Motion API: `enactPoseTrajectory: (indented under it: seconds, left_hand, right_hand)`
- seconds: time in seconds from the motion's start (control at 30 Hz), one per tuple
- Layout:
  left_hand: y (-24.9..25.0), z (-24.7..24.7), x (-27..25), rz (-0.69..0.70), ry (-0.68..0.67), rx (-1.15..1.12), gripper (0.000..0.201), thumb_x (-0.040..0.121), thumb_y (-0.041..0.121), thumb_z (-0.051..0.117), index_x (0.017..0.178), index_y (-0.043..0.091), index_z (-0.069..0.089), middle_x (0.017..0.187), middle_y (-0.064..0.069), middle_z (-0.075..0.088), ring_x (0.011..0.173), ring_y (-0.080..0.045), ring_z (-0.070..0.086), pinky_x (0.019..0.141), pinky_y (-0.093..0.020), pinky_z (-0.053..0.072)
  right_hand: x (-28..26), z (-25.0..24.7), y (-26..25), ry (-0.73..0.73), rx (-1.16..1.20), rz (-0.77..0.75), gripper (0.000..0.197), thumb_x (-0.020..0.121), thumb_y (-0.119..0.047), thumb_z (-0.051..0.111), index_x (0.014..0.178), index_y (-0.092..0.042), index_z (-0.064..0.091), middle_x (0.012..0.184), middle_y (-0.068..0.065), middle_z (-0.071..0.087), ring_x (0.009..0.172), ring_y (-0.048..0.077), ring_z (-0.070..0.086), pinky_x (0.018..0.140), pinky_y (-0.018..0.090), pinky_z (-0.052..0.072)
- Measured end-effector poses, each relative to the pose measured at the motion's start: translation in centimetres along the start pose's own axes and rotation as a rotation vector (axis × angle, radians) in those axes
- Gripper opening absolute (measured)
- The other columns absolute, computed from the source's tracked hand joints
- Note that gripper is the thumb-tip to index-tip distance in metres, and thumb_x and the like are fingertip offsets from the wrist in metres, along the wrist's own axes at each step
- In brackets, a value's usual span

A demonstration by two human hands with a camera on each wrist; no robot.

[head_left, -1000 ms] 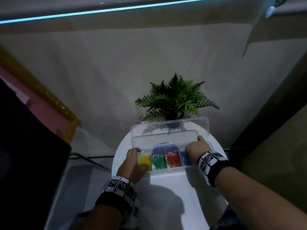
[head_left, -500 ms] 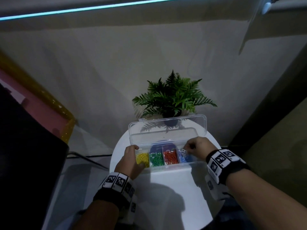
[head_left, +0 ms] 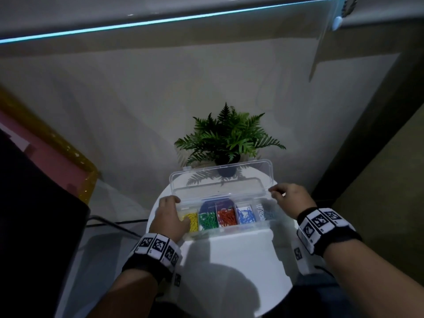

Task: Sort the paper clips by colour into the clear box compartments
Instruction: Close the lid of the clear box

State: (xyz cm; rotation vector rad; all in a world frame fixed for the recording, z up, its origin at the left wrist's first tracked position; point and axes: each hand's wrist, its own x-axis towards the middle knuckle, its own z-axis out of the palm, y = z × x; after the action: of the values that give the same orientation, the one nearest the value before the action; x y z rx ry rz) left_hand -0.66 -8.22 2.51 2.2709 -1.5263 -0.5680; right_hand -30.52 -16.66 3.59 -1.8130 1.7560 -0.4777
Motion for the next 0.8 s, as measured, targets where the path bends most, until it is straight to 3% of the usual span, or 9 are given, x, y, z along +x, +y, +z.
enactPoseTrajectory:
  seconds: [0.07, 0.13, 0.23, 0.33, 0.43, 0.5, 0.57, 0.63, 0.8]
  left_hand:
    - [1.1, -1.0, 0.1, 0.035, 0.161, -0.036, 0.041, 0.077, 0.017, 0.064, 0.115, 0.015, 0.047, 0.121, -0.008, 0.041, 0.112, -0.029, 0.046, 0.089, -0.036, 0.041]
    - [2.3, -2.2, 0.5, 0.101, 0.254, -0.07, 0.044, 0.078, 0.015, 0.063, 0.119, 0.012, 0.046, 0.125, -0.011, 0.039, 0.118, -0.032, 0.042, 0.094, -0.038, 0.038]
    - [4.0, -3.9, 1.6, 0.192, 0.252, -0.047, 0.059, 0.083, 0.015, 0.06, 0.137, 0.017, 0.036, 0.15, -0.006, 0.023, 0.135, -0.026, 0.027, 0.108, -0.037, 0.029]
    - [4.6, -5.1, 3.2, 0.167, 0.165, 0.071, 0.068, 0.088, 0.018, 0.054, 0.147, 0.021, 0.023, 0.155, -0.001, 0.021, 0.14, -0.024, 0.022, 0.113, -0.039, 0.026]
    - [4.1, -5.0, 4.2, 0.117, 0.045, 0.112, 0.057, 0.089, 0.014, 0.052, 0.143, 0.02, 0.034, 0.146, -0.004, 0.037, 0.132, -0.025, 0.037, 0.105, -0.036, 0.036]
    - [3.7, -4.4, 4.4, 0.142, 0.065, 0.103, 0.044, 0.088, 0.01, 0.052, 0.131, 0.018, 0.047, 0.136, -0.004, 0.044, 0.12, -0.025, 0.048, 0.096, -0.033, 0.04]
    - [3.5, -4.0, 4.4, 0.15, 0.161, 0.056, 0.033, 0.086, 0.005, 0.053, 0.118, 0.015, 0.054, 0.125, -0.007, 0.049, 0.111, -0.027, 0.051, 0.088, -0.033, 0.042]
    - [3.4, -3.8, 4.4, 0.145, 0.196, 0.05, 0.027, 0.087, 0.002, 0.051, 0.112, 0.012, 0.055, 0.119, -0.009, 0.048, 0.103, -0.029, 0.053, 0.081, -0.032, 0.042]
    - [3.1, -4.0, 3.9, 0.241, 0.137, 0.176, 0.022, 0.087, -0.002, 0.05, 0.105, 0.01, 0.057, 0.112, -0.01, 0.046, 0.093, -0.03, 0.052, 0.069, -0.025, 0.032]
  right_hand:
    - [-0.2, -0.2, -0.1, 0.114, -0.004, -0.034, 0.023, 0.086, -0.015, 0.059, 0.107, -0.015, 0.067, 0.106, 0.008, 0.066, 0.09, 0.026, 0.063, 0.085, 0.029, 0.046]
    - [-0.4, -0.2, -0.3, 0.118, 0.029, -0.092, 0.033, 0.083, -0.013, 0.063, 0.115, -0.016, 0.061, 0.114, 0.009, 0.056, 0.086, 0.024, 0.06, 0.085, 0.033, 0.048]
    - [0.1, -0.6, -1.3, 0.094, 0.094, -0.159, 0.055, 0.082, -0.013, 0.066, 0.133, -0.019, 0.045, 0.133, 0.008, 0.041, 0.094, 0.026, 0.059, 0.091, 0.039, 0.048]
    - [1.4, -0.8, -2.7, 0.065, 0.118, -0.167, 0.067, 0.082, -0.011, 0.067, 0.14, -0.018, 0.035, 0.14, 0.009, 0.036, 0.102, 0.028, 0.057, 0.093, 0.034, 0.045]
    - [2.5, -0.5, -3.1, 0.054, 0.108, -0.114, 0.066, 0.079, -0.01, 0.07, 0.137, -0.014, 0.038, 0.121, 0.011, 0.048, 0.094, 0.022, 0.053, 0.082, 0.026, 0.041]
    - [2.7, -0.1, -3.0, 0.048, 0.062, -0.081, 0.054, 0.079, -0.013, 0.071, 0.127, -0.012, 0.047, 0.106, 0.007, 0.047, 0.088, 0.018, 0.048, 0.082, 0.029, 0.042]
    - [2.5, 0.5, -3.0, 0.025, 0.072, -0.074, 0.046, 0.078, -0.015, 0.072, 0.12, -0.015, 0.052, 0.108, 0.007, 0.044, 0.095, 0.023, 0.052, 0.091, 0.04, 0.048]
    - [1.9, 0.9, -3.2, 0.016, 0.082, -0.089, 0.042, 0.079, -0.017, 0.071, 0.117, -0.018, 0.053, 0.115, 0.008, 0.042, 0.102, 0.029, 0.054, 0.091, 0.047, 0.048]
    - [1.0, 0.5, -3.6, 0.176, -0.068, -0.177, 0.037, 0.082, -0.02, 0.066, 0.117, -0.022, 0.054, 0.118, 0.007, 0.046, 0.11, 0.029, 0.048, 0.089, 0.035, 0.043]
